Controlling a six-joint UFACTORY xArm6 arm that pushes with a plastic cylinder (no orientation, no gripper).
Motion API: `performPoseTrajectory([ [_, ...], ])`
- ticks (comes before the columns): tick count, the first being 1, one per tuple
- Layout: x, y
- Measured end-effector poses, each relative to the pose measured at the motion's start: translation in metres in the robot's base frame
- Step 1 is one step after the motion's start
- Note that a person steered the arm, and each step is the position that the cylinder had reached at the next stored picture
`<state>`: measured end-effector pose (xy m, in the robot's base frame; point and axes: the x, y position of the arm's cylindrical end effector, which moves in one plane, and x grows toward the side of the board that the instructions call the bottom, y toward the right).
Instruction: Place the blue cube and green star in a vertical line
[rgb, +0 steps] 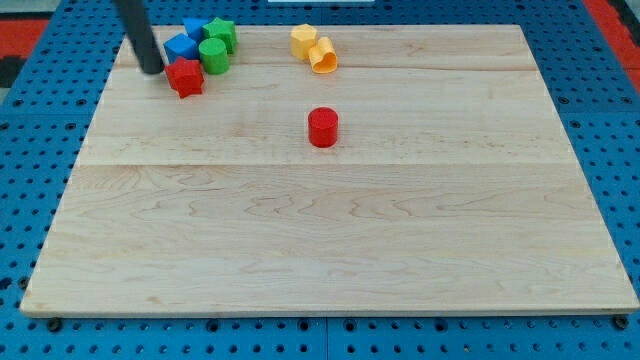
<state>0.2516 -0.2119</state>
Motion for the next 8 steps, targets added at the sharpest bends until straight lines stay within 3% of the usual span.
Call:
performPoseTrajectory([
  [1,-0.041,0.031],
  [2,-0.042,-0.012],
  [3,-0.04,0.025],
  [5,-0.051,0.011],
  [7,-0.057,0.104],
  [8,-0.056,0.195],
])
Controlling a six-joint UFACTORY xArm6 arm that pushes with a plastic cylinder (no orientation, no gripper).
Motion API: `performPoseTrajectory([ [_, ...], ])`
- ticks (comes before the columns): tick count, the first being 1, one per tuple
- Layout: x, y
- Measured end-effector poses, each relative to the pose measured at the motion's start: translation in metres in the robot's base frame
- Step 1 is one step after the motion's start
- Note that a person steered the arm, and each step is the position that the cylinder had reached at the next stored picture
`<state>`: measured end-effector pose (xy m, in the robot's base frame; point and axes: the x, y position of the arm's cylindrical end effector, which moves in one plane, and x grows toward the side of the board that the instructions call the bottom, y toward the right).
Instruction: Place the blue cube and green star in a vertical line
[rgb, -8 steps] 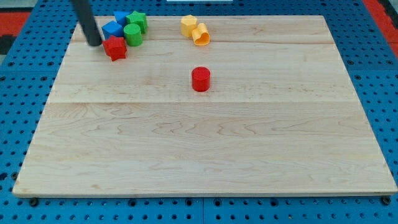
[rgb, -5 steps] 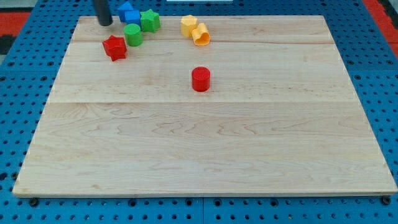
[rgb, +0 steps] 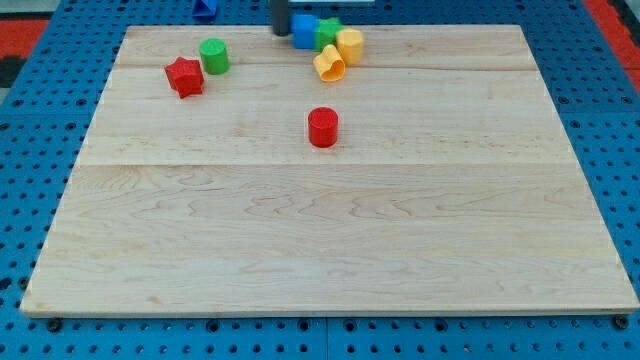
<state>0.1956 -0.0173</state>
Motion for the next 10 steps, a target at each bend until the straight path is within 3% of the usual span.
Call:
performPoseTrajectory([
  [3,0.013,0.098],
  [5,0.033,0.194],
  [7,-0.004,0.187],
  [9,0.002,0.109],
  [10,0.02,0.117],
])
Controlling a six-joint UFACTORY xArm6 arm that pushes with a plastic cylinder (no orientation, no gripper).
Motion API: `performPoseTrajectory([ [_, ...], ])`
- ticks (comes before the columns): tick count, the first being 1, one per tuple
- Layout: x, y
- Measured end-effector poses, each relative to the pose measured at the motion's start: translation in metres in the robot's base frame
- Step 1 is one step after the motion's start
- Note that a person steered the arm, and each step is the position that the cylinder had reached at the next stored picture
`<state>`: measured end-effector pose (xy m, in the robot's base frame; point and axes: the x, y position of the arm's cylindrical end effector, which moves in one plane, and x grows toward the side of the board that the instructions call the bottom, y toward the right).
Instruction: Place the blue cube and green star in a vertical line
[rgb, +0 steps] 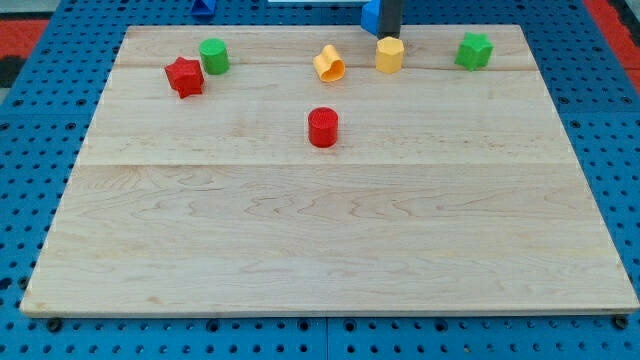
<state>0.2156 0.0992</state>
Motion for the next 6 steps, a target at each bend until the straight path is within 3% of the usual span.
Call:
performPoseTrajectory([
  [1,-0.024,0.041],
  [2,0.011,0.087],
  [4,0.017,0.154],
  [5,0.085,0.115],
  [6,0.1,0.019],
])
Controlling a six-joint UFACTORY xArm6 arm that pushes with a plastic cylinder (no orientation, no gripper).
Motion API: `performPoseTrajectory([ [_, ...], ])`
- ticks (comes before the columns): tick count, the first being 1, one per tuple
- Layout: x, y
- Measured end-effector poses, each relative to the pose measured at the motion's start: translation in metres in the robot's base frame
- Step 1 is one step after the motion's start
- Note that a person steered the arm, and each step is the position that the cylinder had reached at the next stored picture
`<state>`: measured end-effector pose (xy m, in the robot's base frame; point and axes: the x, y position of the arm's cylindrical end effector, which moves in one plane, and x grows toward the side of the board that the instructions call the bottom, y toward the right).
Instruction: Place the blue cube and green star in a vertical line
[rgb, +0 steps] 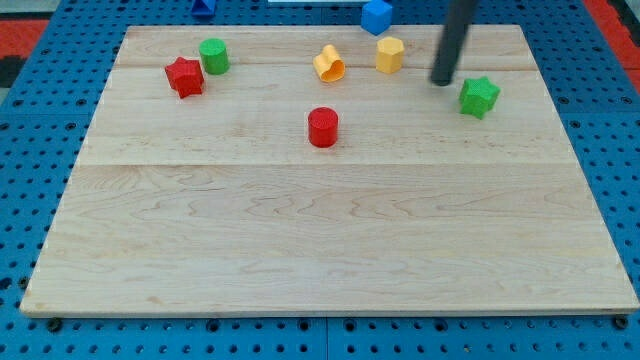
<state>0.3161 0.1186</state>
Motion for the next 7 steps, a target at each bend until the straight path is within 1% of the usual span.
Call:
performPoseTrajectory([
  [1,-0.003,0.051],
  [2,-0.023,0.076],
  [3,0.031,0.124],
  [4,0.048,0.051],
  [5,0.056,-0.065],
  [6,0.045,-0.104],
  [7,0.048,-0.188],
])
